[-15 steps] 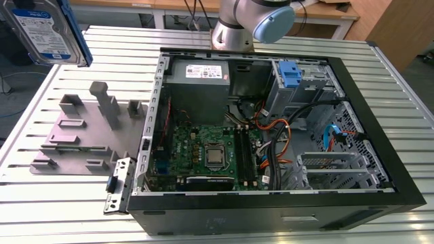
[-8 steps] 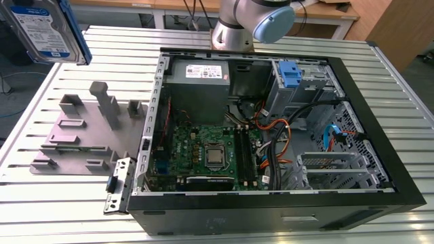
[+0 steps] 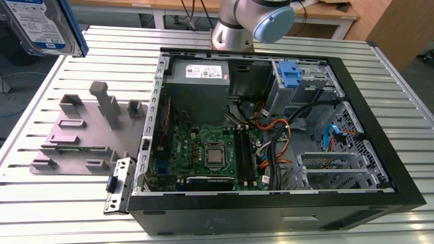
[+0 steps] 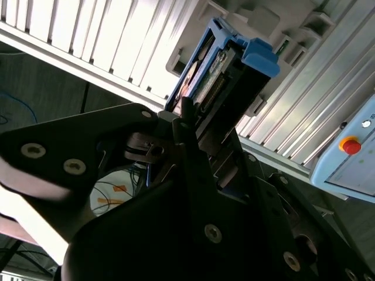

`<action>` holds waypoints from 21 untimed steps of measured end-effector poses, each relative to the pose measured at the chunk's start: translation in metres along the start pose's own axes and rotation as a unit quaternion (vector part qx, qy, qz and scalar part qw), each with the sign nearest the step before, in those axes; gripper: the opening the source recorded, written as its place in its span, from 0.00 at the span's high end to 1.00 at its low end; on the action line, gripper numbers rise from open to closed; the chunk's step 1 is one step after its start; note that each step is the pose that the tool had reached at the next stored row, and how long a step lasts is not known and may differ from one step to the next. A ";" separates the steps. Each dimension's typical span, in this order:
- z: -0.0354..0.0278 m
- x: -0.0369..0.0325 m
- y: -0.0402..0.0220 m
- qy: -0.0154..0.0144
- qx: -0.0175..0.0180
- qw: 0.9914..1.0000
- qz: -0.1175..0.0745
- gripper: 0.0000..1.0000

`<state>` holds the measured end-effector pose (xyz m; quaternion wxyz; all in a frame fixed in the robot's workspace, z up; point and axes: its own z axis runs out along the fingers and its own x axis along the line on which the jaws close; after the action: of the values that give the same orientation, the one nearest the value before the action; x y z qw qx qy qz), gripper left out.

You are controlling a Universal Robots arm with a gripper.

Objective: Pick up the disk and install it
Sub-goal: 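Pick up the disk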

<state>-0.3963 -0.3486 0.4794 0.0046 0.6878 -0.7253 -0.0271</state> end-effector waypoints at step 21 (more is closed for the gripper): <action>-0.0103 -0.0014 -0.0195 0.000 0.000 1.000 0.000 0.65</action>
<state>-0.3763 -0.3486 0.4889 0.0047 0.6878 -0.7253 -0.0271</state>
